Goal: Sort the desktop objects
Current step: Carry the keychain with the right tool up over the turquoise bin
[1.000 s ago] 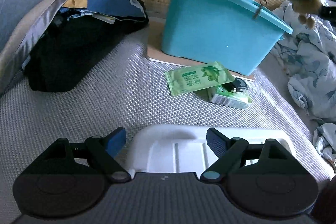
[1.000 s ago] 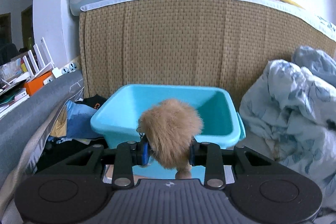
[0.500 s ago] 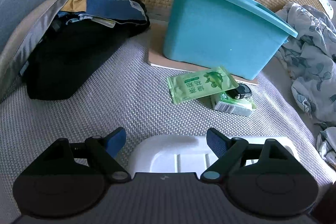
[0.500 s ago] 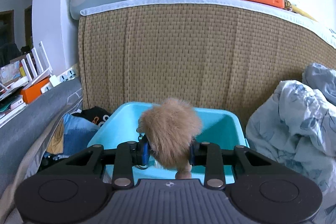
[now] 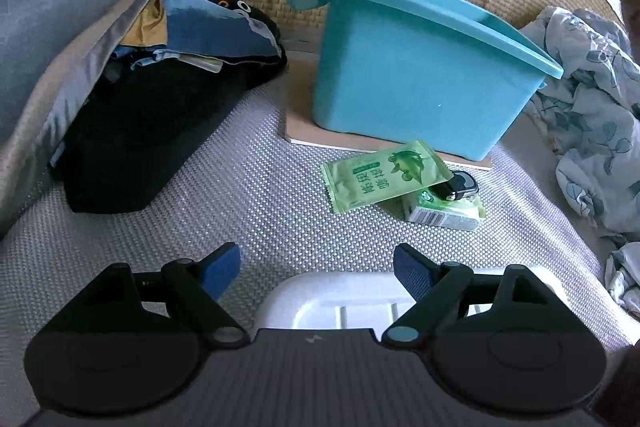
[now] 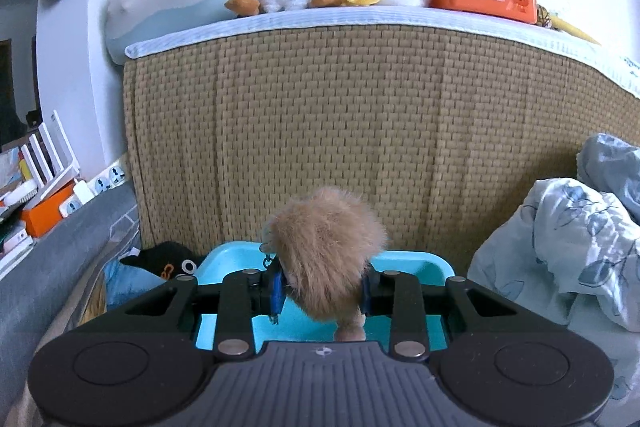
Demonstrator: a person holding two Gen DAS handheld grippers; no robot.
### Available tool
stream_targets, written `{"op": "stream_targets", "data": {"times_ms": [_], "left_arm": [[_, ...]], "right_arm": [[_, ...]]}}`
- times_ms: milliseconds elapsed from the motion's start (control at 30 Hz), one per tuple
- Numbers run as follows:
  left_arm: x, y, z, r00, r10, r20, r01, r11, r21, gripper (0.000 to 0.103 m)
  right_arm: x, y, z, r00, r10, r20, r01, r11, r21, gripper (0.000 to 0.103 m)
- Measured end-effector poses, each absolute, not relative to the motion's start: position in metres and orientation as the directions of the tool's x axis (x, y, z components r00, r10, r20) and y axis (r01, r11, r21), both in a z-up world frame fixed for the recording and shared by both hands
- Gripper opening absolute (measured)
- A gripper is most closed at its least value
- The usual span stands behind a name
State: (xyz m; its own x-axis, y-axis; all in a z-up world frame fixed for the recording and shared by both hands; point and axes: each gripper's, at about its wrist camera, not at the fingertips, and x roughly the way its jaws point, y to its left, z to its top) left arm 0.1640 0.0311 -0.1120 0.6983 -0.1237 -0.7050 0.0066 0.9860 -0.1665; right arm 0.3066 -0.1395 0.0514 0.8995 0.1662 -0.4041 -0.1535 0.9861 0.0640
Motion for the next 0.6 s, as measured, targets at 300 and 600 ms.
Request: {"op": "stream_targets", "data": {"times_ms": [300,600], "left_arm": [[0.160,0.031,-0.106,0.695,-0.096,-0.713,0.000,0.991,-0.133,0.087],[0.166,0.027,-0.108,0.680,-0.084,-0.729,-0.011,0.992,-0.124,0.087]], "right_arm": [[0.340,-0.129,0.032,0.874,0.190,-0.446,-0.154,0.981,0.115,0.037],[0.377,-0.134,-0.005,0.821,0.175,-0.544,-0.105,0.982,0.158,0.037]]}}
